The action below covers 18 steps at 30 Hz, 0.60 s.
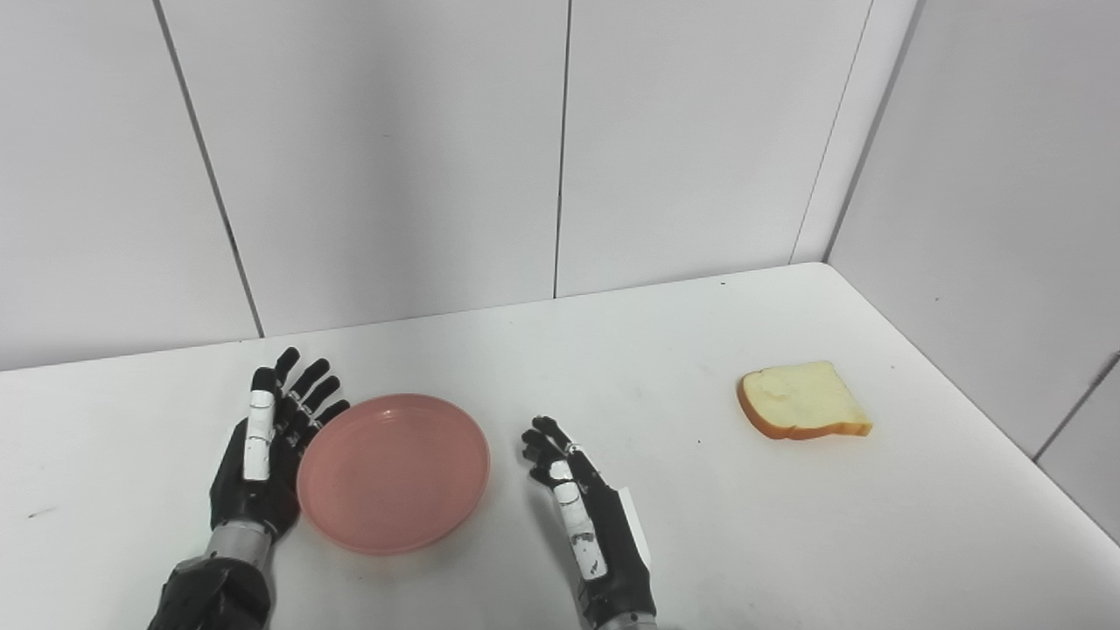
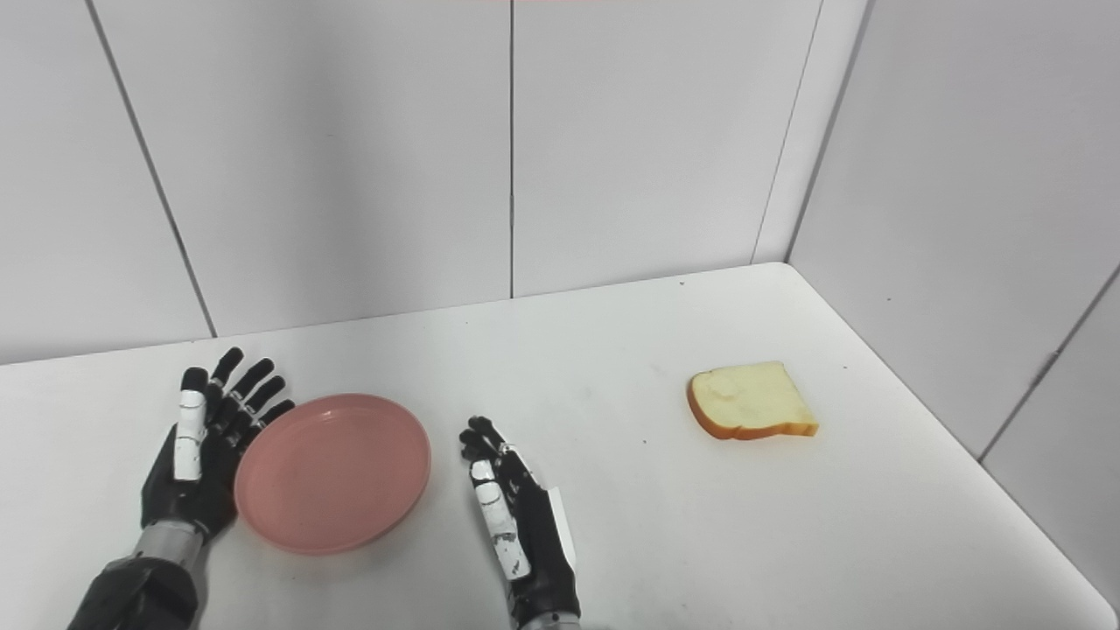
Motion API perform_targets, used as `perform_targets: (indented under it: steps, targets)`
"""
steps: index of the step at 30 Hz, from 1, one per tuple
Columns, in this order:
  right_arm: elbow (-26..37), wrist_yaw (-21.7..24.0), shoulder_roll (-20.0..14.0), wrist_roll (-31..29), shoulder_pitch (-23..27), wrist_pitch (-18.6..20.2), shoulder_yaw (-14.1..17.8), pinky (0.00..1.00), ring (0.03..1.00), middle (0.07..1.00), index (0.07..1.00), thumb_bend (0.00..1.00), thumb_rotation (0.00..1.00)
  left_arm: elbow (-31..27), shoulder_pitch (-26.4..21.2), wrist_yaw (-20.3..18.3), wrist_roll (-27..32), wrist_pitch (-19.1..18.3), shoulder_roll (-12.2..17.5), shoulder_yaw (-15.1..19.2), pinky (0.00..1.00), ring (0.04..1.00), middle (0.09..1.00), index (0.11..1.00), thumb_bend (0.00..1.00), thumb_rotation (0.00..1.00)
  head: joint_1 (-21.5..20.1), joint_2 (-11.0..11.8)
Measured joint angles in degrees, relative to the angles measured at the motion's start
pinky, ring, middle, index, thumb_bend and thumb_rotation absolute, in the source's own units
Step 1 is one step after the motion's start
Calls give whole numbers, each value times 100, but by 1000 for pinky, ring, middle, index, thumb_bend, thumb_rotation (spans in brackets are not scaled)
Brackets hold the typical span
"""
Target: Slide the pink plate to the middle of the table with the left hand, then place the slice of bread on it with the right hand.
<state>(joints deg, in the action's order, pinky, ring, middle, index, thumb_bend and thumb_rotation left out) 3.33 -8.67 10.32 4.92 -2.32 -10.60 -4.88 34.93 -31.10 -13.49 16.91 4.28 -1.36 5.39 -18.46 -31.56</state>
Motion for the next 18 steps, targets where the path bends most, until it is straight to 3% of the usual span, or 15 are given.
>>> perform_targets:
  steps: [3, 4, 7, 9, 11, 14, 18]
  targets:
    - [43, -144, -3, 3, 9, -56, 65, 885, 874, 866, 896, 662, 855, 52, -2, -1, 1, 91, -30, 7, 825, 895, 886, 925, 860, 794, 35, 35]
    - [95, -184, -14, 34, 14, -54, 96, 841, 870, 880, 909, 681, 848, 92, -9, -4, 0, 138, -45, 9, 818, 892, 884, 921, 859, 788, 44, 53]
    - [266, -208, -172, 306, 12, 92, 208, 816, 903, 946, 970, 880, 824, 233, -62, -19, 8, 288, -73, 23, 810, 887, 879, 923, 869, 797, 44, 70]
    - [491, -41, -495, 414, -13, 462, 233, 801, 914, 970, 991, 944, 805, 274, -87, -20, 13, 342, -71, 32, 807, 884, 877, 921, 872, 795, 36, 97]
    - [909, 370, -1021, 576, 94, 1129, 273, 775, 911, 973, 998, 977, 802, 319, -110, -19, 16, 391, -69, 58, 804, 882, 875, 918, 868, 792, -8, 175]
    - [1679, 814, -1820, 998, 526, 2025, 434, 849, 925, 964, 1000, 998, 770, 449, -165, -23, 23, 453, -45, 94, 812, 882, 872, 921, 857, 787, -43, 211]
    - [2216, 1078, -2565, 1290, 1218, 2566, 685, 822, 924, 953, 1000, 1000, 766, 550, -211, -62, 55, 520, -23, 132, 818, 881, 870, 921, 851, 783, -52, 229]
